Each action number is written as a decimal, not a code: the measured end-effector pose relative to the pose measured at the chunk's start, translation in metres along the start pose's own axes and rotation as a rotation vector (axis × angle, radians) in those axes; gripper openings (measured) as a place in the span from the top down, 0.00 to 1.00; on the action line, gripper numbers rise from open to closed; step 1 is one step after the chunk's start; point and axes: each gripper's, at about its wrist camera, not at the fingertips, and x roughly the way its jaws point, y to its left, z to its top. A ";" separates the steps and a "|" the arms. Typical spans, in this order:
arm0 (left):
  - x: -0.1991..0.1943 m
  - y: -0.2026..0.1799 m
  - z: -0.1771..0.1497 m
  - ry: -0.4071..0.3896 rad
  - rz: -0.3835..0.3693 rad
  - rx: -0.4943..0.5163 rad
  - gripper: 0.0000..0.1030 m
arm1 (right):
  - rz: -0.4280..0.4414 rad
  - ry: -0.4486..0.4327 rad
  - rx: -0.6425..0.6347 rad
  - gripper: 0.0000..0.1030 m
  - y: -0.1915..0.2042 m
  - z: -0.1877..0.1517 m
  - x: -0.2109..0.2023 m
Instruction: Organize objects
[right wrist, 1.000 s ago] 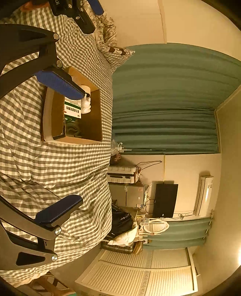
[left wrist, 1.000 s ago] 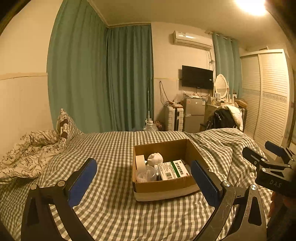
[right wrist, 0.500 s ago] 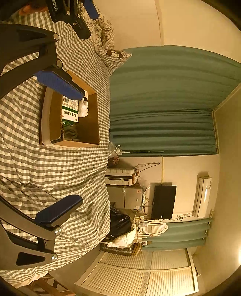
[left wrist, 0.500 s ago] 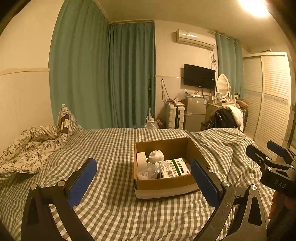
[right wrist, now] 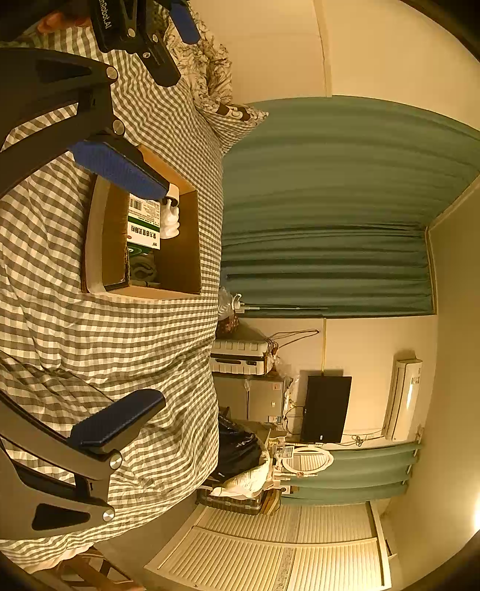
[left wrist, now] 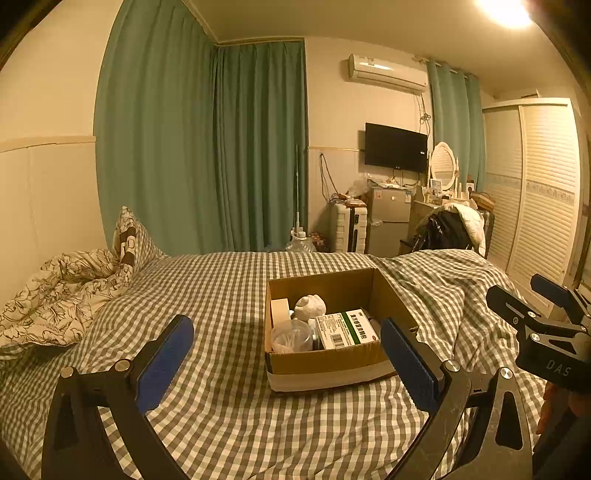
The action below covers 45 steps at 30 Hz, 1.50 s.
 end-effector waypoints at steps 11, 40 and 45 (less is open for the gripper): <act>-0.001 0.003 -0.001 0.001 0.002 -0.003 0.00 | 0.005 0.007 -0.004 0.00 0.003 -0.001 0.000; -0.001 0.004 -0.004 0.008 0.010 -0.008 0.00 | 0.005 0.023 -0.013 0.00 0.007 -0.007 0.005; -0.001 0.003 -0.004 0.005 0.015 -0.007 0.00 | 0.006 0.028 -0.015 0.00 0.007 -0.009 0.006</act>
